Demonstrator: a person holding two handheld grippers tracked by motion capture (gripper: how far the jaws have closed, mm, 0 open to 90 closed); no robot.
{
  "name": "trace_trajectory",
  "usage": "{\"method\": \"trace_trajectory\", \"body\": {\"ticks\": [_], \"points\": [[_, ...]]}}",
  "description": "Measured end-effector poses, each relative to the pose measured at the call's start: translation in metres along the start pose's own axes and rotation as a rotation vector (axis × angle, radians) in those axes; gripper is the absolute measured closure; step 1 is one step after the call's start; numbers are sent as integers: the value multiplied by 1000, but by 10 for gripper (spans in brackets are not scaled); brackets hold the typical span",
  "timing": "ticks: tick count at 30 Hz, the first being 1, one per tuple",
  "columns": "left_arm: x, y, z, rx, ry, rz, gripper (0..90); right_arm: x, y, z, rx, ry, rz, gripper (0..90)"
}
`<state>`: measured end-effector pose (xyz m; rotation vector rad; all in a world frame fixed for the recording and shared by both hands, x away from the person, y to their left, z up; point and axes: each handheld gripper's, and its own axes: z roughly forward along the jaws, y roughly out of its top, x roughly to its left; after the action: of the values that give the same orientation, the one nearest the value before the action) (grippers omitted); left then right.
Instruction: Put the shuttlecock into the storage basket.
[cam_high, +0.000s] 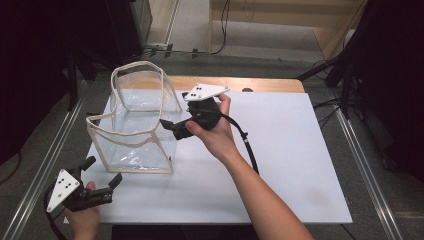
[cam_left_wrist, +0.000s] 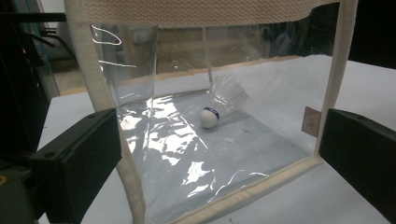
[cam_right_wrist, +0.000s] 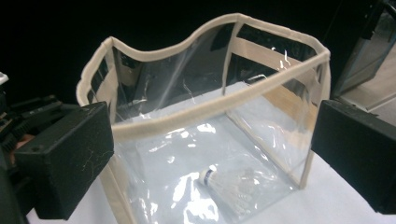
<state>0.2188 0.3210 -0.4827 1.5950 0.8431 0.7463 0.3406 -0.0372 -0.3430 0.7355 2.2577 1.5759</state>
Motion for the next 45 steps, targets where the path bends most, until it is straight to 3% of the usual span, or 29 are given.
{"method": "trace_trajectory", "body": {"ticks": [13, 45], "points": [[0, 0, 0, 2, -1, 5, 0, -6, -19, -17, -19, -38, 19, 0], [-1, 0, 1, 9, -2, 8, 0, -28, -92, -60, -53, -122, 98, 0]]}}
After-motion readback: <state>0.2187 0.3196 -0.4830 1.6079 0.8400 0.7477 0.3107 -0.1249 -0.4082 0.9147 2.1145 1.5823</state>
